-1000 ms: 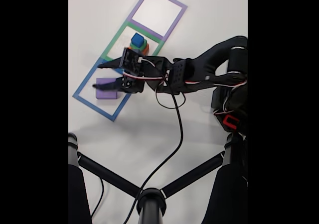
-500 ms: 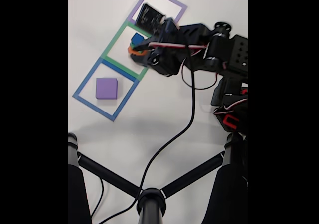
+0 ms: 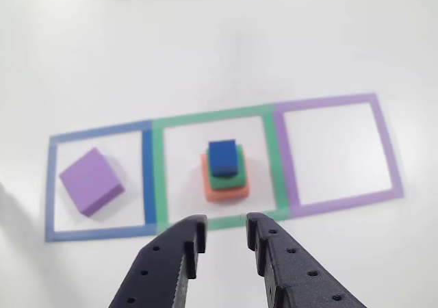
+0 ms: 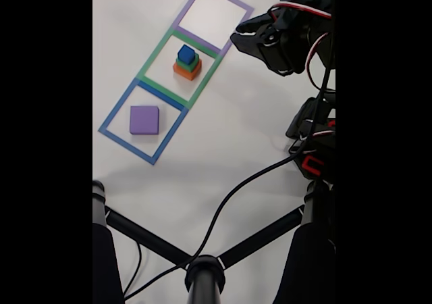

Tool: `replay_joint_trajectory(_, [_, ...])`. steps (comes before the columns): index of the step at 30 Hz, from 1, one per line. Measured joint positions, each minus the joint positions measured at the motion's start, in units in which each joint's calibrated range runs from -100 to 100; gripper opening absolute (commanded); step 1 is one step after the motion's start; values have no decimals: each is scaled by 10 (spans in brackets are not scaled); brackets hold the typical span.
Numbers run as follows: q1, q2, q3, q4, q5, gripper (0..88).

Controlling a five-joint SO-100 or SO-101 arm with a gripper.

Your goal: Tower of hanoi

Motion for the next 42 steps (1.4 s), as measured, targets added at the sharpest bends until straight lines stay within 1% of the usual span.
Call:
replay_joint_trajectory(2, [8, -10, 21, -6, 16, 120])
replay_joint_trajectory(8, [44, -60, 143, -59, 108, 201])
replay_joint_trajectory(10, [52, -78, 185, -83, 116, 231])
replay_joint_trajectory(15, [71, -113, 288, -157, 118, 320])
replay_joint_trajectory(19, [82, -122, 374, -238, 118, 316])
replay_joint_trajectory(24, [82, -116, 487, -396, 120, 312])
replay_joint_trajectory(28, [82, -74, 561, -533, 120, 310])
replay_joint_trajectory(33, [81, 15, 651, -753, 114, 305])
replay_joint_trajectory(36, [74, 68, 675, -858, 118, 304])
replay_joint_trajectory(42, [61, 162, 713, -1023, 120, 298])
